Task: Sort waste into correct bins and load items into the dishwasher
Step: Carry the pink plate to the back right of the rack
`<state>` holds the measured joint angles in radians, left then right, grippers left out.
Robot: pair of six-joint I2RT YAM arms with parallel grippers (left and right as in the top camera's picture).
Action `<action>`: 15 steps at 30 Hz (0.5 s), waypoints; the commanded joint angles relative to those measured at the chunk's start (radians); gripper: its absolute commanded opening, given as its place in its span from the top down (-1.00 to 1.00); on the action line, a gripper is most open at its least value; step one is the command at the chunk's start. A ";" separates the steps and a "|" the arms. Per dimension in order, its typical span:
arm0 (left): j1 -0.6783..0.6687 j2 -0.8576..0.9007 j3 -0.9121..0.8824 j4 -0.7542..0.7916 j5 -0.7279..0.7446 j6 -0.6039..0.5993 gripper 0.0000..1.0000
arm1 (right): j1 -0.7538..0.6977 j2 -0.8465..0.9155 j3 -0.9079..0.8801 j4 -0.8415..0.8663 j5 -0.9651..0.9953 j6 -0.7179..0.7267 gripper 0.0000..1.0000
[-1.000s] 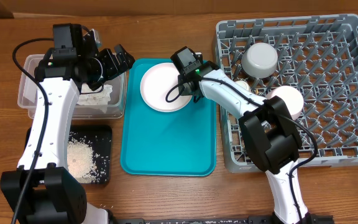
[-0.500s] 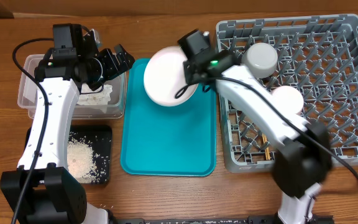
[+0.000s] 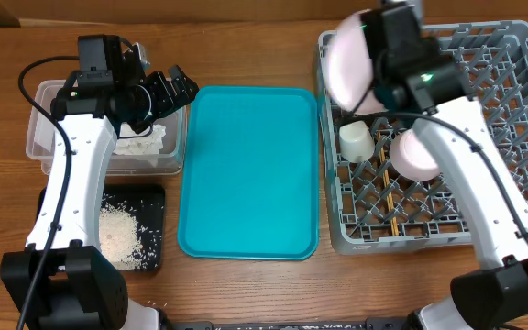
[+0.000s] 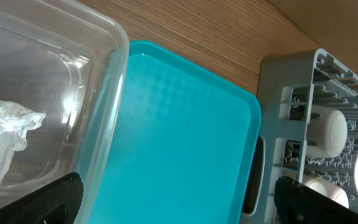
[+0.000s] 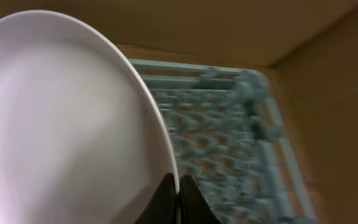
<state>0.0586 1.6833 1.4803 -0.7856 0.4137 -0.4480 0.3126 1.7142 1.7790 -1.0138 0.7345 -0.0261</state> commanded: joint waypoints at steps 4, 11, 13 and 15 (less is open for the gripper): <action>-0.009 -0.008 0.026 0.000 -0.006 0.007 -1.00 | -0.119 -0.018 0.016 0.003 0.170 -0.300 0.92; -0.009 -0.008 0.026 0.000 -0.006 0.007 -1.00 | -0.230 -0.002 0.016 0.112 0.163 -0.435 0.92; -0.010 -0.008 0.026 0.000 -0.006 0.007 -1.00 | -0.254 0.015 0.016 0.146 0.163 -0.505 0.92; -0.009 -0.008 0.026 0.000 -0.006 0.007 -1.00 | -0.269 0.029 0.016 0.171 0.163 -0.538 0.92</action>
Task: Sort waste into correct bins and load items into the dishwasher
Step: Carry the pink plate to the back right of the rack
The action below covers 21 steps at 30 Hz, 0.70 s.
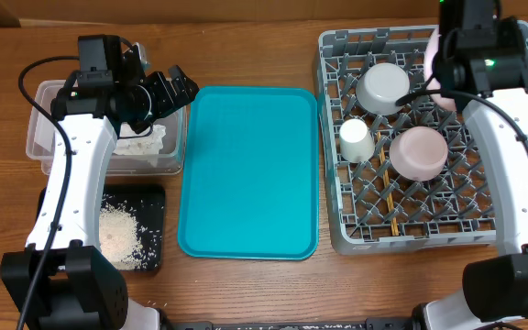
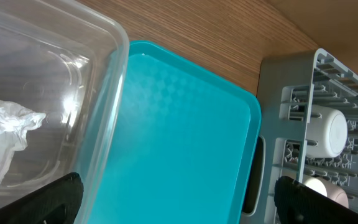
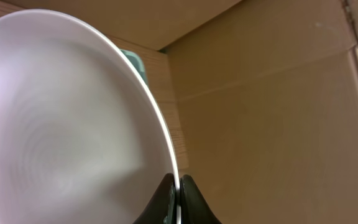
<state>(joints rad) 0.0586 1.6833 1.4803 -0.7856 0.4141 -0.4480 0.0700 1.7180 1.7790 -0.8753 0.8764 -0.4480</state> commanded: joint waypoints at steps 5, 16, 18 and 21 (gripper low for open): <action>-0.009 -0.008 0.026 0.000 -0.007 0.007 -1.00 | -0.049 0.066 0.016 0.082 0.021 -0.190 0.92; -0.011 -0.008 0.026 0.000 -0.007 0.007 -1.00 | -0.059 0.141 0.011 0.100 0.020 -0.214 0.92; -0.011 -0.008 0.026 0.000 -0.007 0.007 -1.00 | -0.057 0.142 0.003 0.100 0.011 -0.214 0.92; -0.012 -0.008 0.026 0.000 -0.007 0.007 -1.00 | -0.057 0.142 -0.003 0.074 -0.034 -0.208 0.92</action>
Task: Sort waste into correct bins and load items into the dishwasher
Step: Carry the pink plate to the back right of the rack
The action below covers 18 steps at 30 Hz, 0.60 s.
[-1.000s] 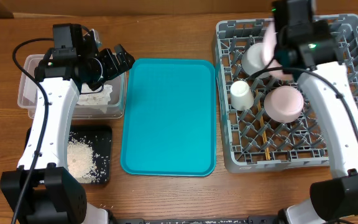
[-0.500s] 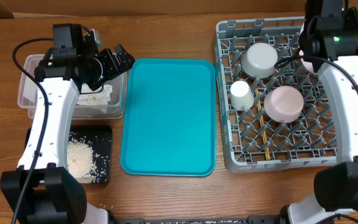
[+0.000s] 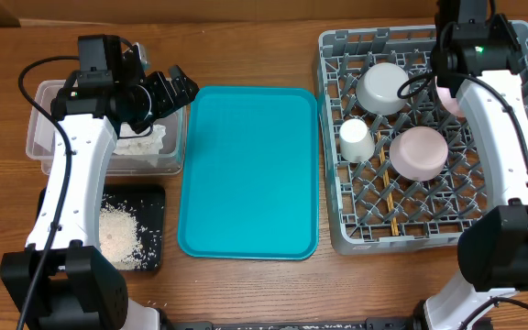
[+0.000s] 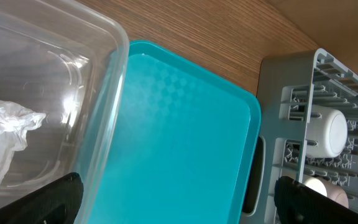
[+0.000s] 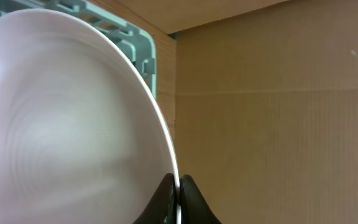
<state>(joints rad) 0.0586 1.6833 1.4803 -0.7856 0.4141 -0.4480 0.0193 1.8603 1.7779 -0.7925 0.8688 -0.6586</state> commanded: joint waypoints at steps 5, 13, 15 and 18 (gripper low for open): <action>-0.012 -0.008 0.026 0.000 -0.007 0.007 -1.00 | -0.006 -0.001 -0.027 -0.013 -0.046 0.043 0.92; -0.012 -0.008 0.026 0.000 -0.007 0.007 -1.00 | -0.006 -0.001 -0.060 -0.027 -0.107 0.145 0.92; -0.013 -0.008 0.026 0.000 -0.007 0.007 -1.00 | -0.006 -0.001 -0.060 -0.025 -0.140 0.173 0.92; -0.014 -0.008 0.026 0.000 -0.007 0.007 -1.00 | -0.006 -0.001 -0.060 -0.026 -0.212 0.208 0.42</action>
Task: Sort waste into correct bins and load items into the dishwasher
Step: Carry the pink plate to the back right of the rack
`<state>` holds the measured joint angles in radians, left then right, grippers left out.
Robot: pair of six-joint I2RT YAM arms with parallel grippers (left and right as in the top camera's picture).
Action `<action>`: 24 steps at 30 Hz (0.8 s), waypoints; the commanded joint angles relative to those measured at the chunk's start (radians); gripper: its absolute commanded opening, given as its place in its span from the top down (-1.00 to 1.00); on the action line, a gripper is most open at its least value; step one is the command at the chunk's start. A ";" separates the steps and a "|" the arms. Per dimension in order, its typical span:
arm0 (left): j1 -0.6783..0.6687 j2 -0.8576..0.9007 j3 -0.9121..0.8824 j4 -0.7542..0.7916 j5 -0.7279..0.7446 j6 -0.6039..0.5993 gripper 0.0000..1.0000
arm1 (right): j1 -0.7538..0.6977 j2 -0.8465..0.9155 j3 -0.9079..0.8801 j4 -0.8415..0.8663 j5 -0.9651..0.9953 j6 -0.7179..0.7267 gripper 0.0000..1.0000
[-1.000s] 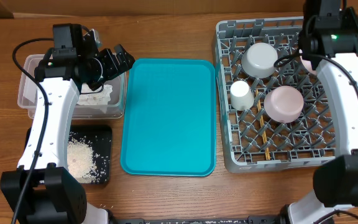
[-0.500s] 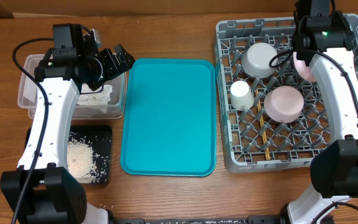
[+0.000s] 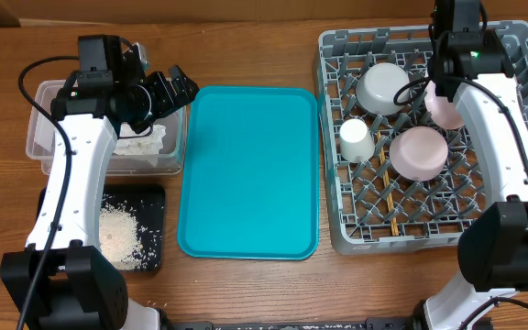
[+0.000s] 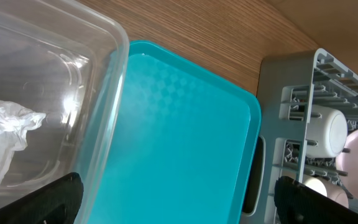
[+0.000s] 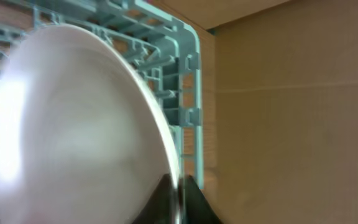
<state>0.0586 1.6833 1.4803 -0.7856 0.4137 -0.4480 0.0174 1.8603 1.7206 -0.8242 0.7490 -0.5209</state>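
My right gripper [image 5: 179,198] is shut on the rim of a pale pink plate [image 5: 73,130], held on edge among the tines at the back right of the grey dish rack [image 3: 511,229]; overhead the plate [image 3: 445,108] shows beside the arm. In the rack sit a white bowl [image 3: 382,87], a white cup [image 3: 356,140] and a pink bowl [image 3: 416,152]. My left gripper [image 3: 174,92] hangs open over the right edge of the clear bin [image 3: 49,147], above the empty teal tray [image 3: 250,174].
Crumpled white paper [image 4: 5,134] lies in the clear bin. A black tray of rice-like crumbs [image 3: 126,234] sits at the front left. A wooden stick [image 3: 390,206] lies in the rack's lower part. Cardboard walls [image 5: 291,93] stand behind the rack.
The right gripper has gone lower with the pink plate, which now stands down among the rack's tines. The left arm has not moved.
The right gripper first held the plate high over the rack's back left corner. Then it was over the back right of the rack, lower at each moment, and now the plate stands in the rack. The left gripper stayed open by the clear bin throughout.
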 commanded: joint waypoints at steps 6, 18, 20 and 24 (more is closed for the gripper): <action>-0.013 -0.008 0.026 0.000 -0.006 0.007 -1.00 | -0.005 -0.001 -0.002 0.006 -0.175 0.120 0.08; -0.013 -0.008 0.026 0.000 -0.006 0.007 -1.00 | 0.069 -0.003 0.043 0.065 -0.309 0.355 -0.57; -0.013 -0.008 0.026 0.000 -0.006 0.007 -1.00 | 0.093 -0.003 0.043 0.064 -0.478 0.370 -0.82; -0.013 -0.008 0.026 0.000 -0.006 0.007 -1.00 | 0.136 -0.003 0.042 0.078 -0.834 0.395 -1.00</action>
<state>0.0521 1.6833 1.4803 -0.7856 0.4141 -0.4480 0.1219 1.8603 1.7298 -0.7624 0.2584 -0.1795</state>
